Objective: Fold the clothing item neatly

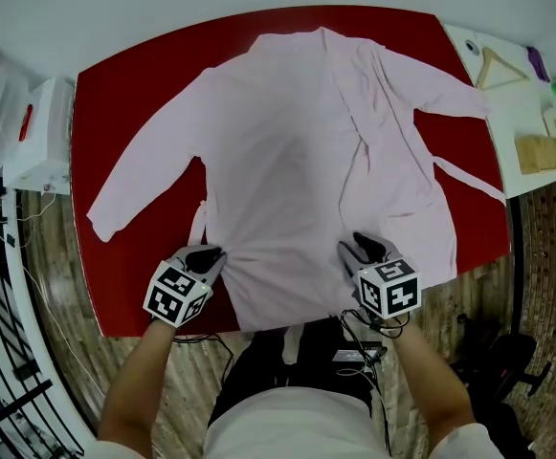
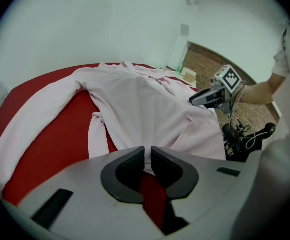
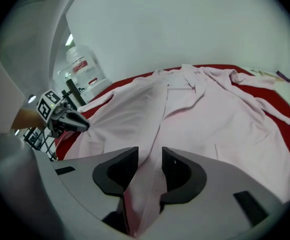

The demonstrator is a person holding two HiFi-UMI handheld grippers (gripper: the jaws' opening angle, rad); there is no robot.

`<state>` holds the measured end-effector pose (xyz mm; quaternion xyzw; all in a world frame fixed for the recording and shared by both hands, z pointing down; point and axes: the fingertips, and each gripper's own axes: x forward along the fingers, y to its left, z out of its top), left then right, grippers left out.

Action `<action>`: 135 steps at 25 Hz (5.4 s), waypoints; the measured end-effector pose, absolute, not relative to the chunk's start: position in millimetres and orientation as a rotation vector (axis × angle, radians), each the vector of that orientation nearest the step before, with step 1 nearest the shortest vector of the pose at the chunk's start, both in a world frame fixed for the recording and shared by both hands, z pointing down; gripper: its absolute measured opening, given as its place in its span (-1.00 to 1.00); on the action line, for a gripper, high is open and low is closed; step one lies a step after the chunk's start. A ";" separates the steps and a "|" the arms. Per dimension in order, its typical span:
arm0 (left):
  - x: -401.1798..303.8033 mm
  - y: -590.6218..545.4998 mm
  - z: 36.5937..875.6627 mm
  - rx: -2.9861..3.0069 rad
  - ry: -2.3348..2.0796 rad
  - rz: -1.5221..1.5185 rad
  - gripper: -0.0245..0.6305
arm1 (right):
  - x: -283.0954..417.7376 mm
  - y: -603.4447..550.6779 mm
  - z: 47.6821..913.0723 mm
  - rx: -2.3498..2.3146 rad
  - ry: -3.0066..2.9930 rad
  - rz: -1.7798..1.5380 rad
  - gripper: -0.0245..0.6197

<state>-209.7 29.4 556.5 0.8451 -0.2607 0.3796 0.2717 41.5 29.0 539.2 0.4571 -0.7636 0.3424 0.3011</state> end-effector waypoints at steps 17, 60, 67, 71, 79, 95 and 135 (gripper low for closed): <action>-196.8 109.0 540.3 2.226 -0.635 0.934 -0.54 | -152.6 165.6 544.2 0.624 -2.203 0.699 -0.52; -209.2 94.0 502.0 2.269 -0.718 0.630 -0.54 | -196.6 185.1 523.7 0.615 -2.278 0.672 -0.69; -170.1 87.3 455.0 2.385 -0.635 0.505 -0.57 | -120.7 161.3 508.1 0.866 -2.211 0.666 -0.69; -139.7 83.4 434.6 2.453 -0.612 0.467 -0.85 | -72.9 163.5 505.6 0.961 -2.160 0.637 -0.69; -65.6 62.3 438.0 2.501 -0.586 0.518 -0.90 | 20.2 173.5 518.8 1.116 -2.069 0.587 -0.69; 21.6 6.9 450.0 2.544 -0.602 0.704 -0.62 | 77.3 197.5 561.1 1.262 -1.941 0.598 -0.56; 90.6 -275.1 546.9 1.993 -0.596 0.861 -0.87 | 84.0 183.5 618.6 1.519 -1.486 0.810 -0.67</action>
